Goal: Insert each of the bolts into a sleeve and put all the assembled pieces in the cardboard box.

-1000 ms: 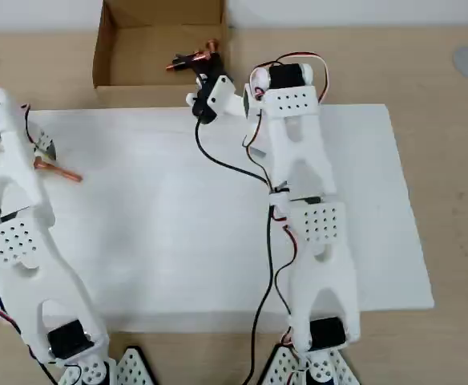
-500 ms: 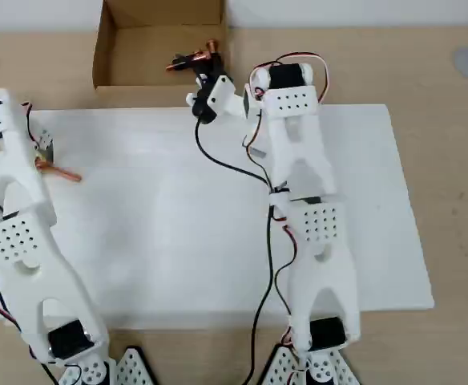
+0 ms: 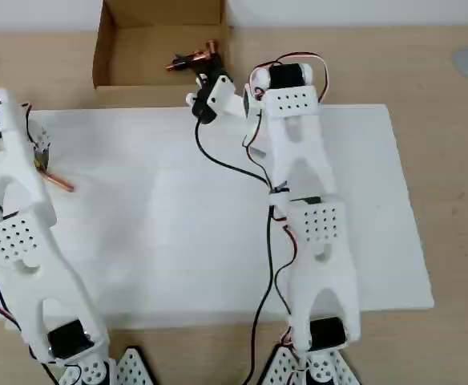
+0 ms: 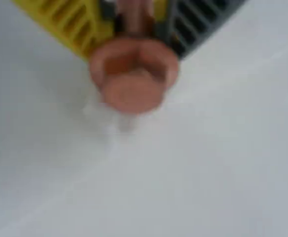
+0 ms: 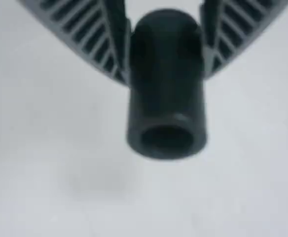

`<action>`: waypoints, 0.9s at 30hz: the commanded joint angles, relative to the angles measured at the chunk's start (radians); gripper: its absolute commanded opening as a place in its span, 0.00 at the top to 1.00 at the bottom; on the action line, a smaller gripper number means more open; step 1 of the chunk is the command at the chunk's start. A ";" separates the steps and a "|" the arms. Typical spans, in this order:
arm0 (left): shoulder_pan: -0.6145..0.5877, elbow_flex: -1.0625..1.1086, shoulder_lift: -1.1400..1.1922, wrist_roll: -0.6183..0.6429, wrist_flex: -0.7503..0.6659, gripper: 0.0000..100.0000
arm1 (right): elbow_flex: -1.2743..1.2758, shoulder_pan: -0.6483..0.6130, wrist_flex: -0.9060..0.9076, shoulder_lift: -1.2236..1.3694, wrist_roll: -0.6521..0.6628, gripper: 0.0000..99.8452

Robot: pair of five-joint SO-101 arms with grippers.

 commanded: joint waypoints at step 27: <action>-0.002 0.190 -0.662 -0.227 0.118 0.99 | -0.010 -0.163 0.015 -0.489 -0.186 0.99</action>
